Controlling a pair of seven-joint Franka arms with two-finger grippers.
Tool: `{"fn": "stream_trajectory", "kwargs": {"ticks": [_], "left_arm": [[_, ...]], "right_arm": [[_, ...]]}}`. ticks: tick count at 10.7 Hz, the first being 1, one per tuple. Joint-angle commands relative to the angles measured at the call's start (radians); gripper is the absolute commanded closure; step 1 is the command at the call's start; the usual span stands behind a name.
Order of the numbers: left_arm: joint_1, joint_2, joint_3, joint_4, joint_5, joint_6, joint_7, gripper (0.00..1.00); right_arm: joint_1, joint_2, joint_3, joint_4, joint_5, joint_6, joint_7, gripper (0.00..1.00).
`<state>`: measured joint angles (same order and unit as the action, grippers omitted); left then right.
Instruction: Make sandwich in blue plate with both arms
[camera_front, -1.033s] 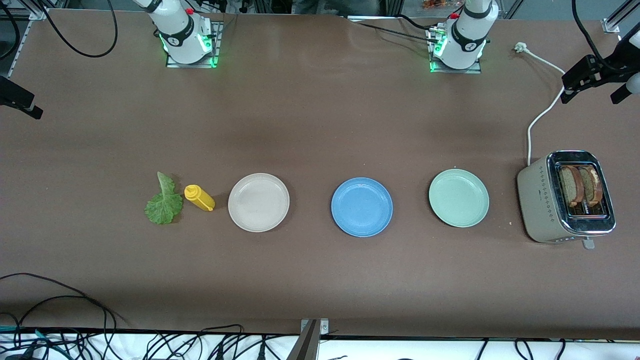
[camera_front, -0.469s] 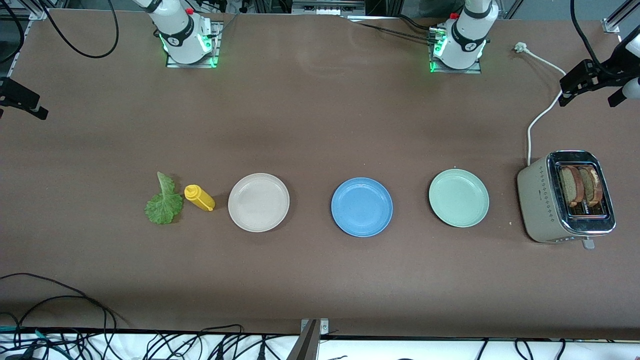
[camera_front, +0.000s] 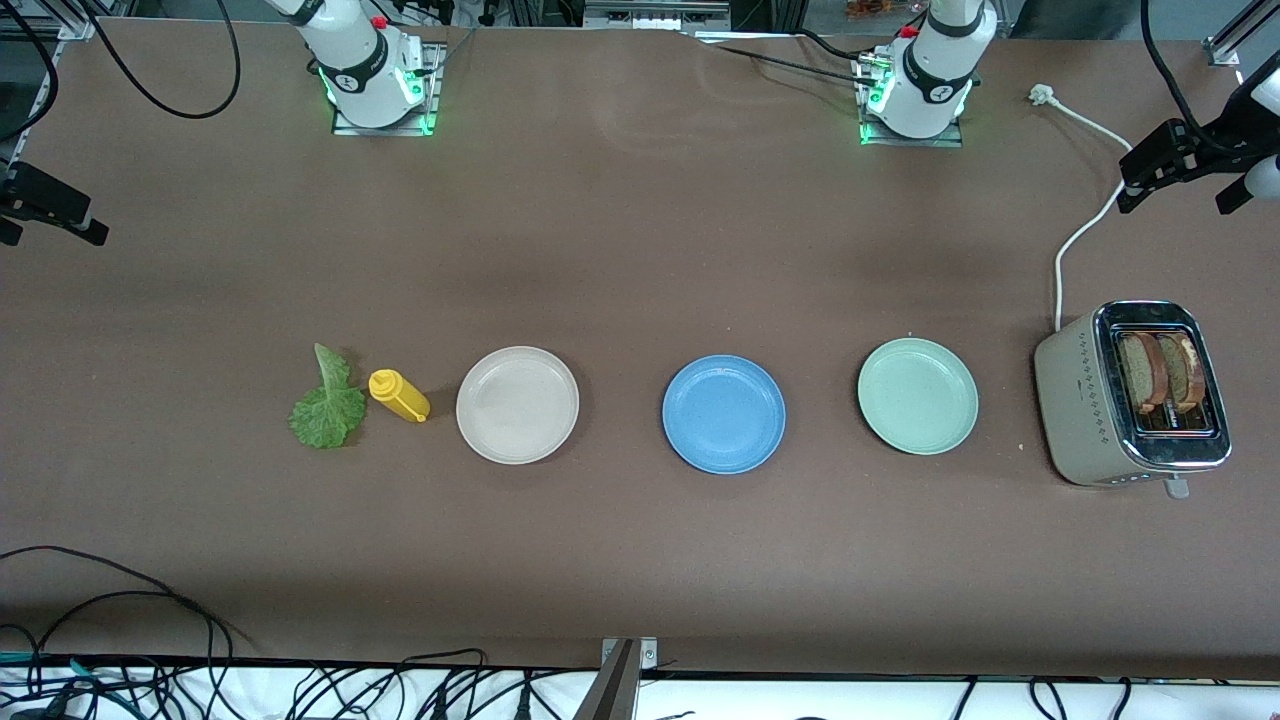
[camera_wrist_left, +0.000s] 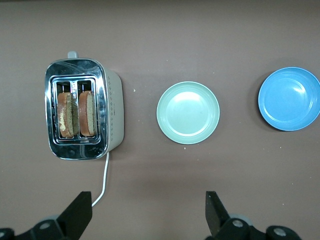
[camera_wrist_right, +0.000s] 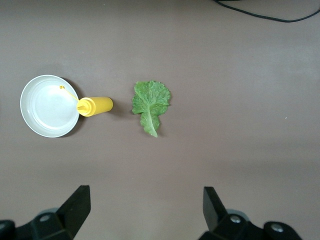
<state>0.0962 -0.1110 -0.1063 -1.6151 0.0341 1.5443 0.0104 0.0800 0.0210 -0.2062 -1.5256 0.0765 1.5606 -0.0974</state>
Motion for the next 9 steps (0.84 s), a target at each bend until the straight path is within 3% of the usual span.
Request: {"fn": "stream_trajectory", "kwargs": {"ticks": [1, 9], "left_arm": [[0.013, 0.019, -0.006, 0.023, -0.017, -0.021, 0.013, 0.00], [0.013, 0.025, -0.004, 0.023, -0.008, -0.021, 0.013, 0.00]], "right_arm": [[-0.006, 0.005, -0.006, 0.018, 0.026, -0.004, -0.016, 0.00], [-0.008, 0.005, -0.018, 0.018, 0.028, 0.072, -0.015, 0.00]]}}
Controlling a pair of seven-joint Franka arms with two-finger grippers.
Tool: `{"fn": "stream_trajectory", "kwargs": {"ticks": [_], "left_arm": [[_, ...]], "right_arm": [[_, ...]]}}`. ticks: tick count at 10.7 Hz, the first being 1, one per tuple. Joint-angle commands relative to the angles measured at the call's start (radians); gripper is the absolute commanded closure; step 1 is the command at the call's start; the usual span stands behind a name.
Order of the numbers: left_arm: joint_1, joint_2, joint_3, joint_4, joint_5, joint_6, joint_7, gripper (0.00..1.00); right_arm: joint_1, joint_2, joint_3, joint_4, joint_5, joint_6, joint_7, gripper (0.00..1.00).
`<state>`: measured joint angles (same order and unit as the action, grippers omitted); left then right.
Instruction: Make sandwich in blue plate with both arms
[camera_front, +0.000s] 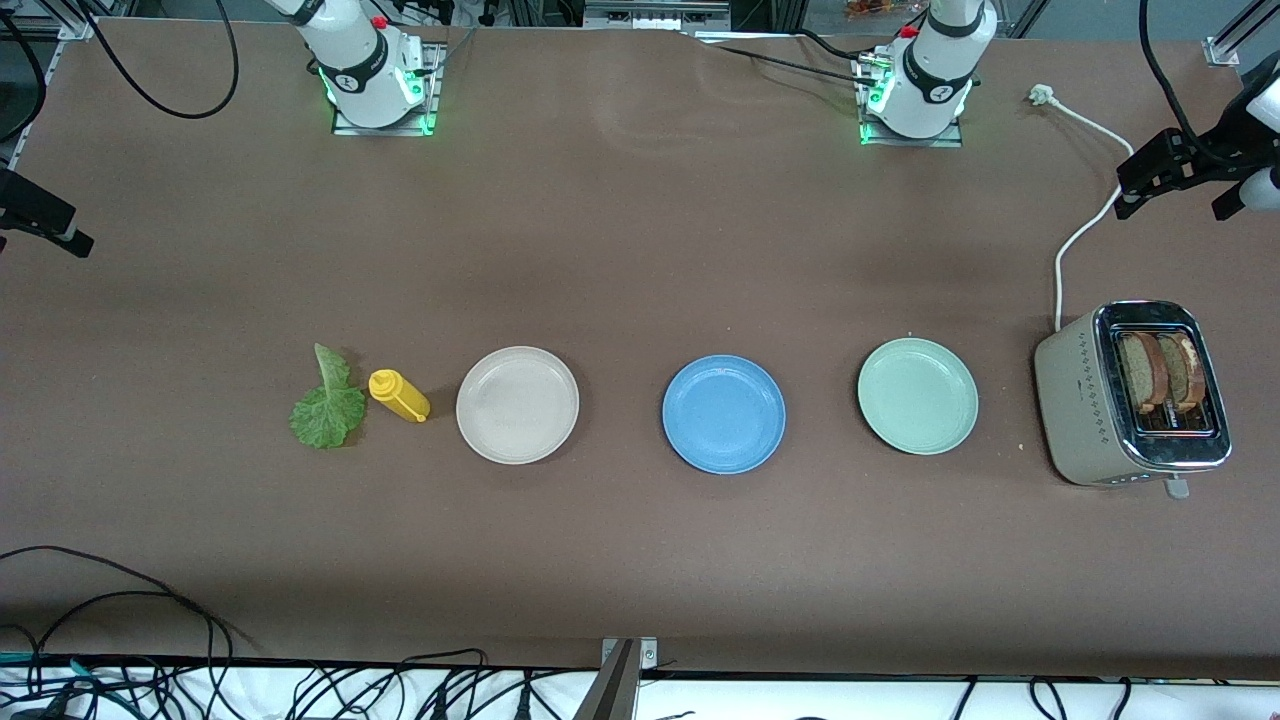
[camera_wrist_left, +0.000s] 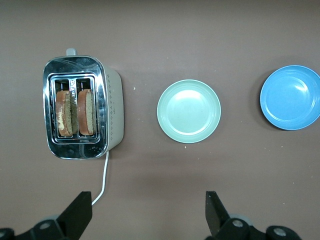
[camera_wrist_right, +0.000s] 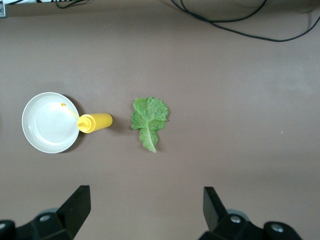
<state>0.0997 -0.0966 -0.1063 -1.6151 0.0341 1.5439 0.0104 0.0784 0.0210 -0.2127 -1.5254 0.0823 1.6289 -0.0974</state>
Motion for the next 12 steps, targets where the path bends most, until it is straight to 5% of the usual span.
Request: {"fn": "stream_trajectory", "kwargs": {"ticks": [1, 12], "left_arm": [[0.011, 0.011, -0.004, 0.023, -0.008, -0.021, 0.013, 0.00], [0.026, 0.012, -0.004, 0.023, -0.010, -0.031, 0.014, 0.00]], "right_arm": [[-0.005, 0.007, -0.011, 0.017, 0.024, 0.003, -0.015, 0.00], [-0.006, 0.025, -0.010, 0.017, 0.020, 0.061, -0.019, 0.00]]}}
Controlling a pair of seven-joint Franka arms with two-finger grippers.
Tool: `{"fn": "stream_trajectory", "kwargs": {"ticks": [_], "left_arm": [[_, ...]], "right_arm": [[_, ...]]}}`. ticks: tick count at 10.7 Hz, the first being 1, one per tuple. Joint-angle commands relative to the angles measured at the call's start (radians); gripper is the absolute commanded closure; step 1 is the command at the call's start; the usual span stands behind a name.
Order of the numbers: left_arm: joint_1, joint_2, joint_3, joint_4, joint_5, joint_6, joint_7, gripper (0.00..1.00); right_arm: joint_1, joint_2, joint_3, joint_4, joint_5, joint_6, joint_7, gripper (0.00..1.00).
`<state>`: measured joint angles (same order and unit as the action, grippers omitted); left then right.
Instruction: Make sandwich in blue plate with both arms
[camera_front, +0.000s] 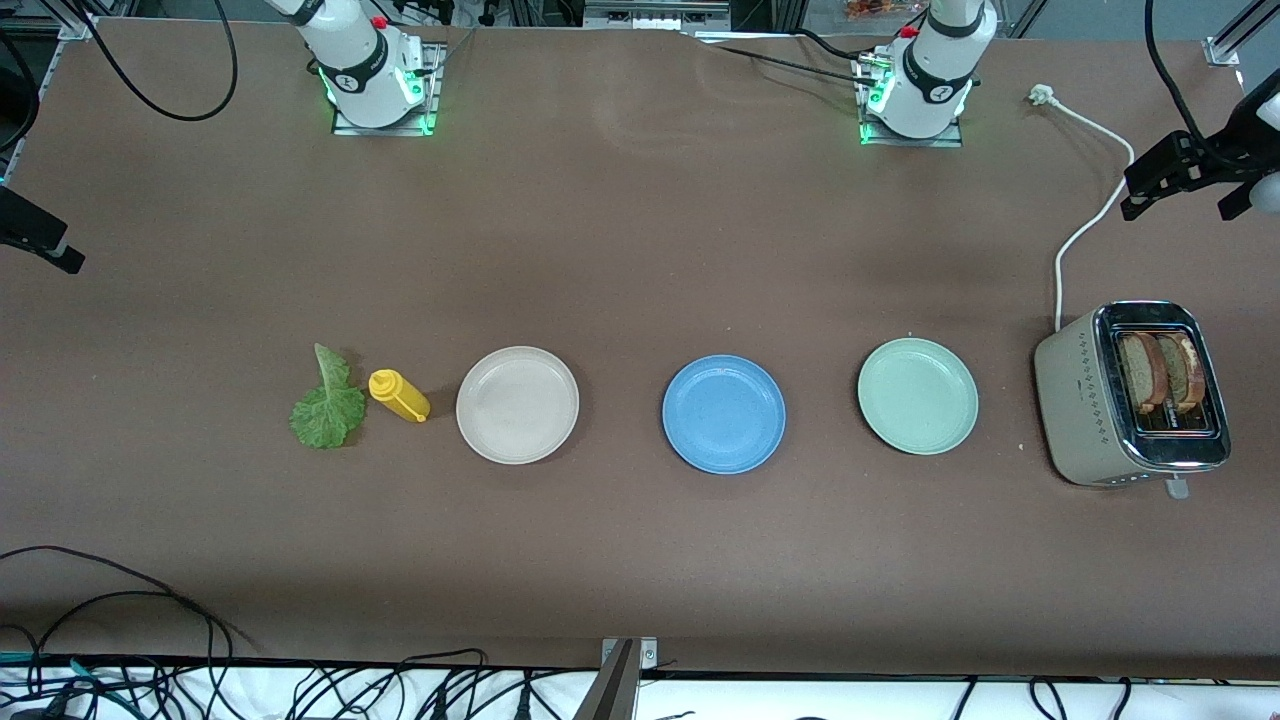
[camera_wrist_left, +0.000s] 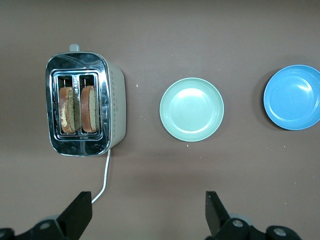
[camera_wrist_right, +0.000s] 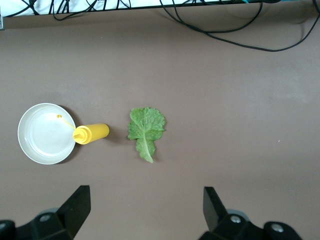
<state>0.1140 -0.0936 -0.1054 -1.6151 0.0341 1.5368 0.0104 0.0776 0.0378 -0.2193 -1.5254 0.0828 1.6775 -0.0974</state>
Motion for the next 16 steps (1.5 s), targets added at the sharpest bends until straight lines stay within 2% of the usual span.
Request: {"fn": "stream_trajectory", "kwargs": {"ticks": [1, 16], "left_arm": [[0.016, 0.009, -0.005, 0.023, -0.010, -0.026, 0.014, 0.00], [0.016, 0.021, -0.005, 0.023, -0.010, -0.026, 0.017, 0.00]], "right_arm": [[-0.005, 0.008, -0.003, 0.016, 0.020, 0.028, -0.019, 0.00], [-0.005, 0.045, -0.003, 0.016, 0.020, 0.073, -0.019, 0.00]]}}
